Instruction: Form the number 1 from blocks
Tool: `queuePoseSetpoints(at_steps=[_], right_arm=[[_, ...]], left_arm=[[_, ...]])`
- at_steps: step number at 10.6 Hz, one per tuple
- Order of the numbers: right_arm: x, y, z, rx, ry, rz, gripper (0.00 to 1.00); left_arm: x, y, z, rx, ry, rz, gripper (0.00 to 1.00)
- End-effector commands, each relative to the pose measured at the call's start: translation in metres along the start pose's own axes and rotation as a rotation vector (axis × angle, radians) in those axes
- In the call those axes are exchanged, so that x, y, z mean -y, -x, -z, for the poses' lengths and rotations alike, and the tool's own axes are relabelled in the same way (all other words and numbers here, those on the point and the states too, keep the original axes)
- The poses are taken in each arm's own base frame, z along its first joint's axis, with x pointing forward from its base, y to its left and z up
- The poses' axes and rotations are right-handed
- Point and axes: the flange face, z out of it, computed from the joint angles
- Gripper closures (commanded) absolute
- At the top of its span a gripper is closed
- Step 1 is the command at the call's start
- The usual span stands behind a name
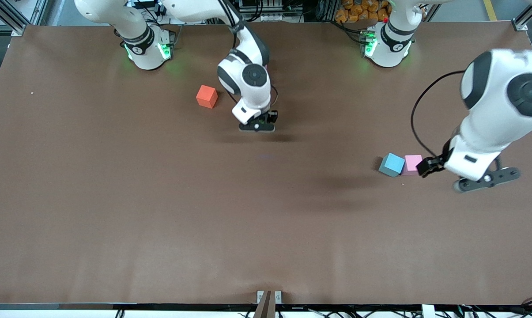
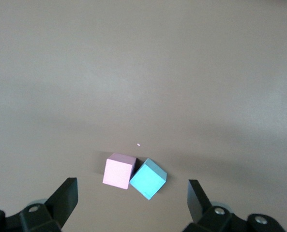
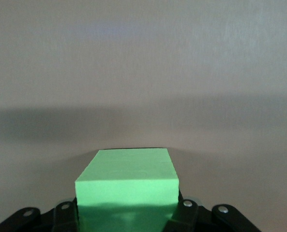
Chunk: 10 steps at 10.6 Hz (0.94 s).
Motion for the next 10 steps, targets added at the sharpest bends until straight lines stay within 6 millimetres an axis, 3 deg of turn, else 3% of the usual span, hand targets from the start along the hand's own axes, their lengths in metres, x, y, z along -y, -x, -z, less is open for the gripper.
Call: queuePoseSetpoints(at_steps=[1, 2, 4, 8, 10], right_arm=[[-0.005, 0.019, 0.011, 0.007, -0.015, -0.024, 0.98], [-0.004, 0.021, 0.011, 0.007, -0.015, -0.036, 0.88], [-0.003, 0.022, 0.011, 0.007, -0.014, -0.058, 0.00], [-0.002, 0.016, 0.025, -0.001, -0.033, -0.065, 0.00], [-0.021, -0.016, 0.059, -0.023, -0.078, -0.108, 0.00]], left_arm=[[0.022, 0.003, 0.034, 0.016, 0.046, 0.016, 0.00], [0.025, 0.003, 0.035, 0.026, 0.049, 0.000, 0.00], [0.024, 0.004, 0.034, 0.028, 0.048, -0.022, 0.00], [0.023, 0.004, 0.036, 0.025, 0.049, -0.025, 0.00], [0.024, 0.007, 0.048, 0.013, 0.052, -0.024, 0.00]])
